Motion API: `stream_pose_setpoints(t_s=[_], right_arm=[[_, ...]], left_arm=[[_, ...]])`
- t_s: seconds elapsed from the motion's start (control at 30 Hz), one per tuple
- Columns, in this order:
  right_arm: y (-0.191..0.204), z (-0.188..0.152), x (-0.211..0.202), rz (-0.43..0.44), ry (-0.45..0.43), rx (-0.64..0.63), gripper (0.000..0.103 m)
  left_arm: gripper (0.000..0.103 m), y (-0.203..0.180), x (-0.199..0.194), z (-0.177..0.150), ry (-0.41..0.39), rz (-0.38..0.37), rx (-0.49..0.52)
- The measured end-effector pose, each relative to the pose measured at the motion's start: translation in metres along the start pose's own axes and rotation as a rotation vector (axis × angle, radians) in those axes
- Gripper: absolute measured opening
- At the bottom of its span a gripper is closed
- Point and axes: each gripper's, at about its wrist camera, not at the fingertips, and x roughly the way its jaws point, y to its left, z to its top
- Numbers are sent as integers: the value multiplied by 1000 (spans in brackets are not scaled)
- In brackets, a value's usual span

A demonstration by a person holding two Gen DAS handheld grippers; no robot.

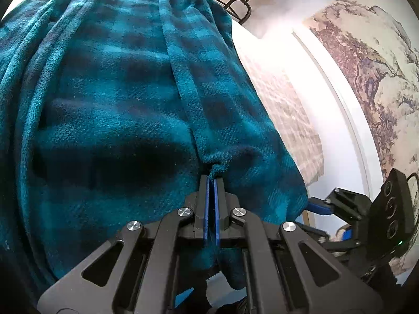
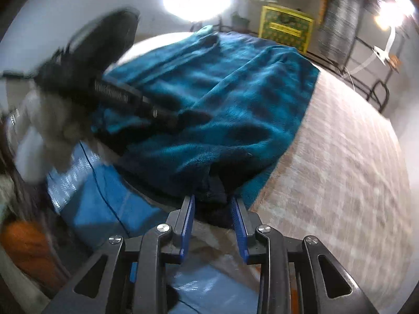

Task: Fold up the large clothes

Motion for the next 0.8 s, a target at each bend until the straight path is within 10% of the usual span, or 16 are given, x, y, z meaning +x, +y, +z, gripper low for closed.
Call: stream_pose_setpoints(t_s=[0.63,0.8], right_arm=[[-23,-23,-13,104,22,259,8],[-26,-25,-20,132,35,259,34]], left_arm=[[1,-9,8,-2,14,52,71],[1,-19,-10,-6,-34,89,117]])
